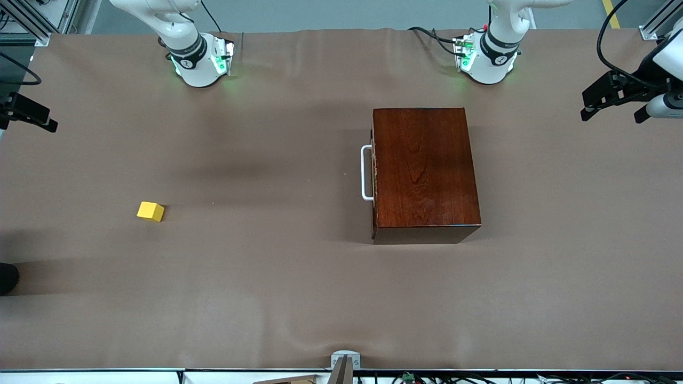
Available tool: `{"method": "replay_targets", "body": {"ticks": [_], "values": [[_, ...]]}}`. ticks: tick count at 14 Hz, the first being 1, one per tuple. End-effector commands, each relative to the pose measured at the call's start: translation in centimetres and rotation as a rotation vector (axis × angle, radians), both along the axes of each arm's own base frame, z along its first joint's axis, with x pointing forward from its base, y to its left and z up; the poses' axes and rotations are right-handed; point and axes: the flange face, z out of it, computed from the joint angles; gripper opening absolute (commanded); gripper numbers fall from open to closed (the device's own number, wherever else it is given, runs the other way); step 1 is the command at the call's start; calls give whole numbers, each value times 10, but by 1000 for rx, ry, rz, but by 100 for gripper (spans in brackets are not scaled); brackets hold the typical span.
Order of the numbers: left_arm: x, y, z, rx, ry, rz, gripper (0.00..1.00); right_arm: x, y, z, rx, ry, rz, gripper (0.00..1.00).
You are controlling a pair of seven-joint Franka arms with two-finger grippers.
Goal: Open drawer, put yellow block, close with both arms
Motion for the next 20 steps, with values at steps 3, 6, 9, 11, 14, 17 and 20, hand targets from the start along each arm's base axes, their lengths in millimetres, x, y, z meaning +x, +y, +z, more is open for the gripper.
{"method": "replay_targets", "body": {"ticks": [3,6,9,11,14,17,20], "values": [[-4,3,6,25,4,-4,100,-4,-2,4,-1,2,-5,100],[-3,-3,5,19,6,-5,100,-4,-3,4,-1,2,-7,100],[-2,-20,5,7,3,21,100,-3,-3,3,-1,3,-7,100],[0,-55,-6,-9,27,-18,100,-4,-5,3,-1,3,-10,100],[9,-112,-24,-12,51,-2,100,-4,-5,3,-1,3,-10,100],[14,-170,-62,-8,101,27,100,-3,-4,3,-1,3,-10,100],[9,-235,-85,-27,79,70,100,-4,-5,4,-1,2,-10,100]]}}
